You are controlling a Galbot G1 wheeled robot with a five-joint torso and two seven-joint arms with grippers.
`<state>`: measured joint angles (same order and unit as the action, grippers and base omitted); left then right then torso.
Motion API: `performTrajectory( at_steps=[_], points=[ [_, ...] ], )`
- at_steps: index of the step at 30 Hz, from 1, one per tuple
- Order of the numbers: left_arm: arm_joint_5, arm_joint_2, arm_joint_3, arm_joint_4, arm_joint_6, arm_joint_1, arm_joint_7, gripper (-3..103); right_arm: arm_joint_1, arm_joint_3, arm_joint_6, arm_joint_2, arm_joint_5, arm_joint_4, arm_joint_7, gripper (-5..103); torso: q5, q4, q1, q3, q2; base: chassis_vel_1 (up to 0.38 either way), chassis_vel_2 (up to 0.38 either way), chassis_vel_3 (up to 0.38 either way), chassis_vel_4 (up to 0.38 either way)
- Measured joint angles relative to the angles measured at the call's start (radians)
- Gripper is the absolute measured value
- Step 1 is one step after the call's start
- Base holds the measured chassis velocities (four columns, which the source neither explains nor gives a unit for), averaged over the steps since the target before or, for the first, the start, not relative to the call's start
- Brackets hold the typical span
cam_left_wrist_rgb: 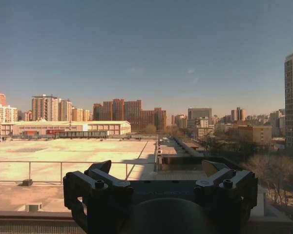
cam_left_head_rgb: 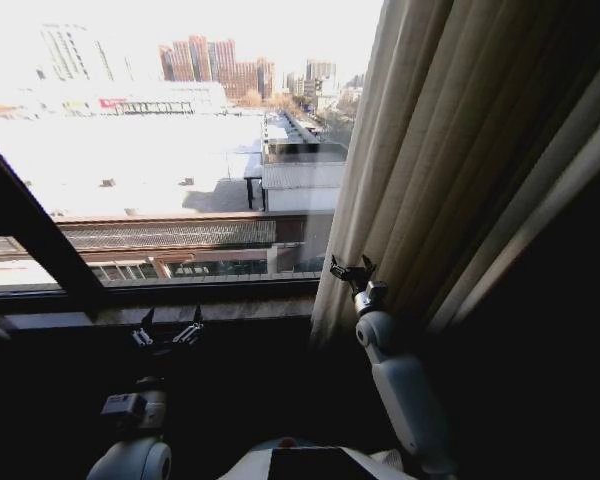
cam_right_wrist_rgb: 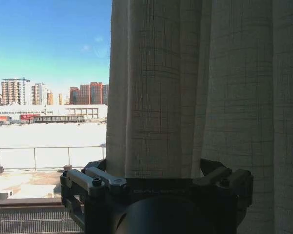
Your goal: Open the curtains by pulling them apart, changing their state from closed to fully open.
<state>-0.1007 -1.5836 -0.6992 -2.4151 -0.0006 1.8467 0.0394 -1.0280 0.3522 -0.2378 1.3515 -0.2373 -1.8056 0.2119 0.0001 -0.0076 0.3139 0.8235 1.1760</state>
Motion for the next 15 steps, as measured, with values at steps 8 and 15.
performTrajectory(
  at_steps=[8,15],
  points=[
    [0.001,0.000,0.002,-0.002,0.000,0.002,0.000,100,0.007,-0.002,0.000,-0.005,0.001,0.004,0.001,79,0.0001,0.0000,0.000,0.000,0.000,0.000,0.000,0.000,0.000],
    [0.000,0.001,0.009,-0.003,0.001,-0.007,0.000,100,-0.006,0.001,0.000,-0.036,-0.004,-0.023,0.002,51,0.0001,-0.0001,0.000,0.000,0.000,0.000,0.000,0.000,0.000]
  ],
)
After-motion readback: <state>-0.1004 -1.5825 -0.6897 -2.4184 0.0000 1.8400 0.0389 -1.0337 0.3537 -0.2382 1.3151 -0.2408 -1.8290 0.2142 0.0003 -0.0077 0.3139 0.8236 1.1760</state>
